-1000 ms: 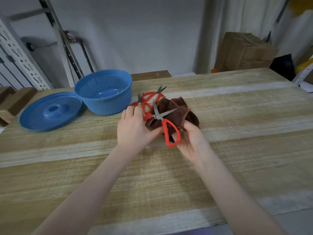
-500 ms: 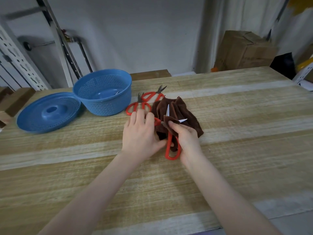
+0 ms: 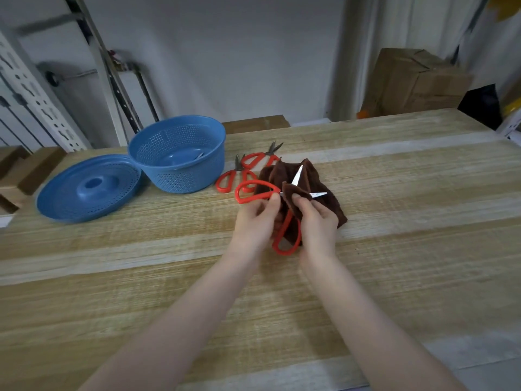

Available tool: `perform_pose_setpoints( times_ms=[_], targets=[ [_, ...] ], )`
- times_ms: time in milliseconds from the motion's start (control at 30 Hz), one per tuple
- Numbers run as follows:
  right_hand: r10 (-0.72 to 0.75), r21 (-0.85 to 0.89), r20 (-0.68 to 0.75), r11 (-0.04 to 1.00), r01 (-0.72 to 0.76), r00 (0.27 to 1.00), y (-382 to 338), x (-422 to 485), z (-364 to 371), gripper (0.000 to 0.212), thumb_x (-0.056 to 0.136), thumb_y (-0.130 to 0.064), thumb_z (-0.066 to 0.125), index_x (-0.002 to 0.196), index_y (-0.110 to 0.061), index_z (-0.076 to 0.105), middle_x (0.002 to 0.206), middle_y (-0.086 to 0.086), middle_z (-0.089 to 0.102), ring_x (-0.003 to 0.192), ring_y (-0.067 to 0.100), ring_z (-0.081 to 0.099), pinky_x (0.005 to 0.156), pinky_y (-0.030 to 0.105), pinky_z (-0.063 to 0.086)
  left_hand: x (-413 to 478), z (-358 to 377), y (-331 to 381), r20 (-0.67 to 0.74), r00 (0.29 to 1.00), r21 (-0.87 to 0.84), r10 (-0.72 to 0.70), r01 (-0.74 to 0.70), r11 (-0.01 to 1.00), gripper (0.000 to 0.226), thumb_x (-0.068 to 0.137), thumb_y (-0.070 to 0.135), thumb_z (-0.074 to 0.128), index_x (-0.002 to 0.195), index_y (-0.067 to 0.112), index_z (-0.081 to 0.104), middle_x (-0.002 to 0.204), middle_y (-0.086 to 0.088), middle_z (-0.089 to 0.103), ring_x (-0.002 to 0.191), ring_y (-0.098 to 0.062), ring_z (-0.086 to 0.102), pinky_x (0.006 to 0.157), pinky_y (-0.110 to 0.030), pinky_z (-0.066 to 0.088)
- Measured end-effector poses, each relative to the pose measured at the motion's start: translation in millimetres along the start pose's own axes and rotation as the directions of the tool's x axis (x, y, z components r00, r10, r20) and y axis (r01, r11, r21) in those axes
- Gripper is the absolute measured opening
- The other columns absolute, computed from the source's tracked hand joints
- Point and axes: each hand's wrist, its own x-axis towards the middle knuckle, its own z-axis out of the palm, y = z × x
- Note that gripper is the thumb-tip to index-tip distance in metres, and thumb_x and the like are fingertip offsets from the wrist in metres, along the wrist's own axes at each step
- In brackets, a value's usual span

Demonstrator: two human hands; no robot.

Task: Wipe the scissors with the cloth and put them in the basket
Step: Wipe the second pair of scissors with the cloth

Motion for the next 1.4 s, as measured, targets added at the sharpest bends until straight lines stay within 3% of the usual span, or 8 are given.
perform_pose_setpoints(
  times_ms=[133,300,533,700,933,1033,1267,1400],
  targets=[
    [-0.048,-0.041,0.01,0.998,0.048,0.999,6.2,-4.5,-0.2,0.021,0.088,-0.012,0.065,0.083,0.009,0.067,0.074,0.011,0.066,0.069,0.016,0.061,0.062,0.022,0.05,6.1,7.6,7.7,-0.117,0.977,-0.38,-0.179,0.123,0.917,0.027,0.096,0.034,0.057,0.095,0.011,0.072,0.086,-0.005,0.075,0.073,-0.017,0.071,0.064,-0.028,0.056],
    [-0.042,-0.03,0.003,0.999,0.042,0.999,10.6,-3.9,1.8,0.025,0.089,-0.014,0.064,0.087,0.011,0.066,0.077,0.012,0.067,0.071,0.017,0.062,0.066,0.026,0.051,6.9,20.4,2.6,-0.285,0.957,-0.271,-0.044,-0.036,0.962,0.031,0.097,0.035,0.053,0.091,0.008,0.066,0.08,-0.005,0.07,0.074,-0.018,0.066,0.074,-0.038,0.057],
    [-0.025,0.051,-0.038,0.998,0.027,0.999,11.5,-1.9,9.8,0.03,0.091,-0.017,0.062,0.089,0.012,0.064,0.077,0.017,0.065,0.074,0.023,0.058,0.071,0.036,0.049,13.1,29.4,-4.0,-0.374,0.924,-0.208,0.083,-0.171,0.963,0.031,0.097,0.035,0.053,0.077,0.012,0.059,0.062,0.007,0.058,0.057,-0.009,0.054,0.061,-0.031,0.046],
    [0.01,0.133,-0.065,0.991,-0.001,0.998,9.6,0.2,13.2,0.025,0.094,-0.017,0.057,0.078,-0.005,0.072,0.075,0.007,0.071,0.071,0.02,0.066,0.07,0.033,0.053,14.4,35.3,-5.5,-0.364,0.927,-0.228,0.087,-0.179,0.957,0.03,0.096,0.036,0.054,0.084,0.011,0.064,0.071,0.0,0.063,0.064,-0.013,0.057,0.063,-0.033,0.049],
    [0.062,0.051,0.037,0.997,-0.064,0.997,10.8,0.3,8.7,0.021,0.091,-0.015,0.065,0.085,0.006,0.068,0.084,0.017,0.068,0.079,0.028,0.064,0.079,0.044,0.054,17.3,35.7,-1.5,-0.378,0.925,-0.281,0.036,-0.151,0.948,0.02,0.097,0.033,0.053,0.082,0.022,0.06,0.083,0.001,0.067,0.079,-0.016,0.065,0.085,-0.044,0.056],
    [0.081,0.081,0.044,0.993,-0.085,0.996,9.1,1.4,7.4,0.02,0.091,-0.013,0.062,0.088,0.006,0.07,0.088,0.017,0.072,0.087,0.031,0.07,0.085,0.045,0.055,13.6,36.2,-1.2,-0.358,0.933,-0.307,0.024,-0.142,0.941,0.019,0.097,0.033,0.053,0.085,0.02,0.062,0.083,0.001,0.068,0.079,-0.015,0.065,0.084,-0.042,0.057],
    [0.074,0.151,-0.014,0.986,-0.071,0.997,5.9,-2.6,12.4,0.024,0.096,-0.017,0.056,0.087,-0.003,0.072,0.068,0.001,0.07,0.067,0.016,0.068,0.068,0.029,0.056,6.8,34.9,-7.0,-0.412,0.907,-0.318,0.084,-0.229,0.92,0.025,0.098,0.031,0.052,0.08,0.018,0.063,0.069,0.007,0.063,0.068,-0.011,0.058,0.072,-0.035,0.052],
    [0.1,0.084,0.094,0.991,-0.108,0.991,5.4,-5.4,11.4,0.018,0.093,-0.014,0.061,0.091,-0.001,0.072,0.09,0.015,0.074,0.085,0.028,0.07,0.081,0.04,0.058,7.2,28.6,-4.8,-0.422,0.906,-0.385,0.018,-0.197,0.901,0.023,0.097,0.033,0.053,0.088,0.016,0.066,0.084,-0.001,0.072,0.082,-0.018,0.069,0.087,-0.043,0.056]
  ],
)
